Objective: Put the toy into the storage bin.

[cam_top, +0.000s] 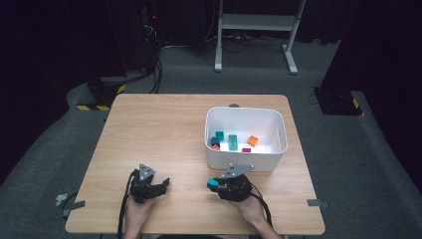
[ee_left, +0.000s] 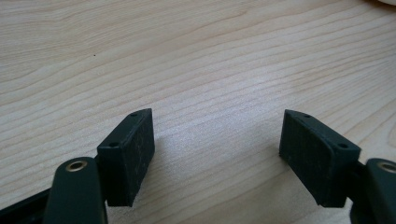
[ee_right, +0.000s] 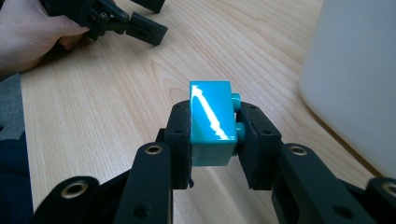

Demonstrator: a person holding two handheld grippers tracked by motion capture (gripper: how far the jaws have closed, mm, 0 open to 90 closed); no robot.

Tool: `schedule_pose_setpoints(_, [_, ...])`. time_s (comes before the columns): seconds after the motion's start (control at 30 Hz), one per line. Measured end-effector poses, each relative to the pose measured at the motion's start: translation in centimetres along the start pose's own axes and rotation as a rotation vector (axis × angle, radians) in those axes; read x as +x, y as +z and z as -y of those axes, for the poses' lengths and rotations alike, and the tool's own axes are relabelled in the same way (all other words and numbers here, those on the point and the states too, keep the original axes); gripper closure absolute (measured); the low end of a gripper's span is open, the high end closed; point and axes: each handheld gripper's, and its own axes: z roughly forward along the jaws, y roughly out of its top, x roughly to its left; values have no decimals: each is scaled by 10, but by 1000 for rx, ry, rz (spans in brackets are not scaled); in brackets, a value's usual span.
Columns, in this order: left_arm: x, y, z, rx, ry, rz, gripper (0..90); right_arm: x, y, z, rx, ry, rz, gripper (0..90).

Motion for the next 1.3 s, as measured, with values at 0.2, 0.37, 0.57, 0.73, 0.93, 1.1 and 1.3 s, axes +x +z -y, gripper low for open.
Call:
schedule_pose_setpoints(0.2, [0,0,0,1,7,0,260,-3,-8,-5,-8,-12,13,677])
schedule_pose_setpoints(0.37, [0,0,0,2,9,0,257,-5,-14,-9,-13,-10,25,677])
schedule_pose_setpoints(0.57, [0,0,0,2,9,-1,257,-7,-20,-14,-16,-16,36,677])
schedule_pose_setpoints(0.73, [0,0,0,1,11,-1,257,-11,-26,-20,-38,-7,24,676])
schedule_pose_setpoints(0.93, [0,0,0,2,12,0,257,-12,-34,-26,-50,-6,18,676])
schedule_pose_setpoints(1.1, [0,0,0,2,13,0,254,-14,-37,-30,-39,-8,18,675])
schedule_pose_setpoints(1.3, [0,0,0,2,11,2,253,-14,-41,-37,-40,-17,19,675])
